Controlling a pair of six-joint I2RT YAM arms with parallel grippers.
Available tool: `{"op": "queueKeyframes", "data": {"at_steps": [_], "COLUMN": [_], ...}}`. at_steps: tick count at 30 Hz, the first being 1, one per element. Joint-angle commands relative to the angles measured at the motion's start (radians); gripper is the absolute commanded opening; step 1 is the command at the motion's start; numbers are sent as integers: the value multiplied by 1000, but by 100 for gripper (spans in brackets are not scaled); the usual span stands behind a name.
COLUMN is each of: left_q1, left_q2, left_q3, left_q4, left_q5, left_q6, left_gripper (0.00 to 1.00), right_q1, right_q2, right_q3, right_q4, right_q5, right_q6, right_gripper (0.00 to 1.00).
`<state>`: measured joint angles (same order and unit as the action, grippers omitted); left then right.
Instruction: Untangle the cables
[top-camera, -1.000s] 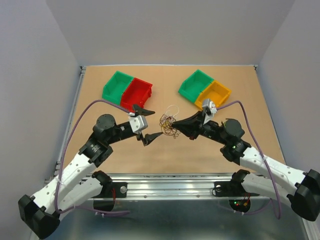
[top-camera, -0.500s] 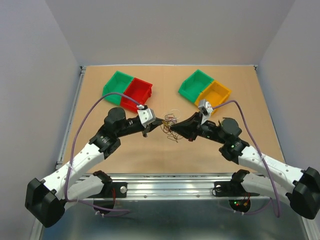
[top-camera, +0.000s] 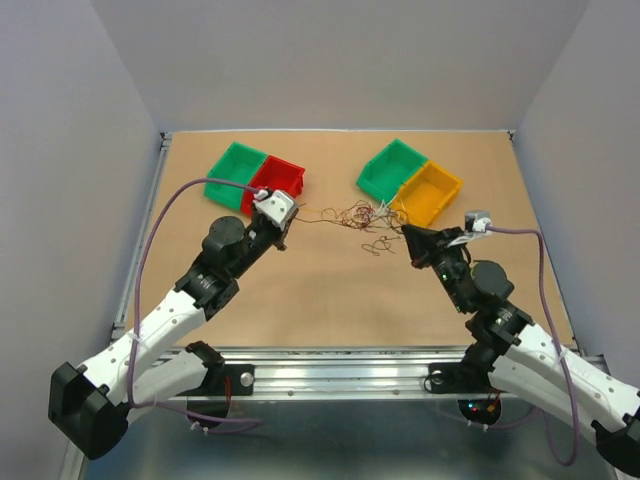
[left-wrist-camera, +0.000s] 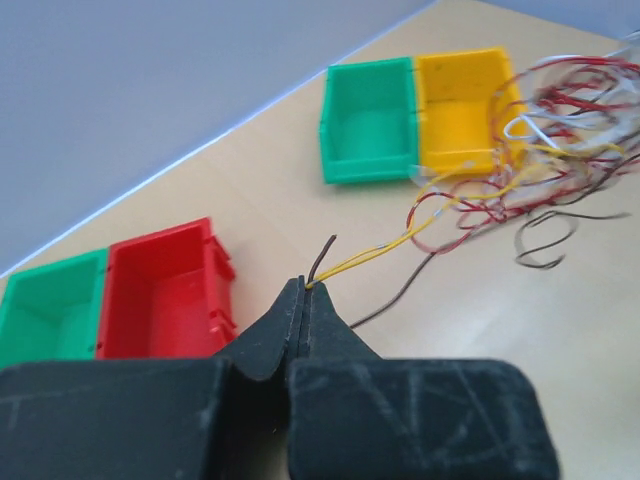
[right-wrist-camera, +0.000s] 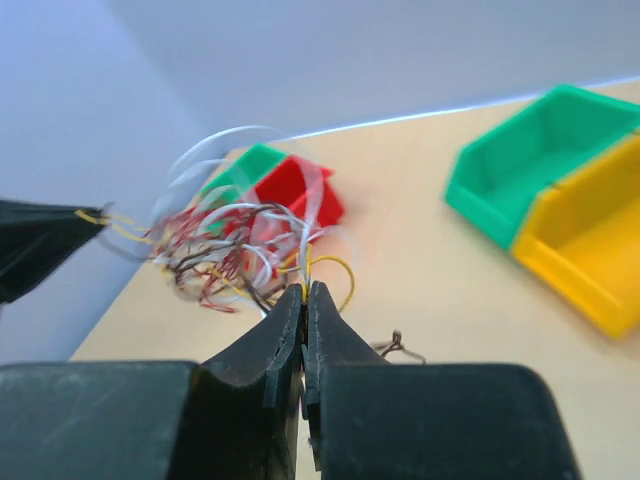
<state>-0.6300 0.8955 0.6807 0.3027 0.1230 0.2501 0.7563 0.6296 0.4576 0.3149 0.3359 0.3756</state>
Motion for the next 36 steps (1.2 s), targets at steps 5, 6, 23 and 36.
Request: {"op": "queueKeyframes", "data": {"at_steps": [5, 6, 23, 36], "left_q1": [42, 49, 136, 52], "left_q2": [-30, -29, -102, 40], "left_q3": [17, 22, 2, 3], "left_q4": [104, 104, 9, 16], "left_q5": [-549, -584, 239, 455], "left_q6": [-43, -44, 1, 104], "left_gripper": [0, 0, 42, 84], "right_q1": [5, 5, 5, 5], "right_q2": [-149, -151, 62, 398], "right_q3": [-112, -115, -4, 328], "right_q4": [-117, -126, -11, 7], "right_q5": [469, 489, -169, -529], "right_q6": [49, 54, -72, -113], "right_gripper": [1, 1, 1, 1]}}
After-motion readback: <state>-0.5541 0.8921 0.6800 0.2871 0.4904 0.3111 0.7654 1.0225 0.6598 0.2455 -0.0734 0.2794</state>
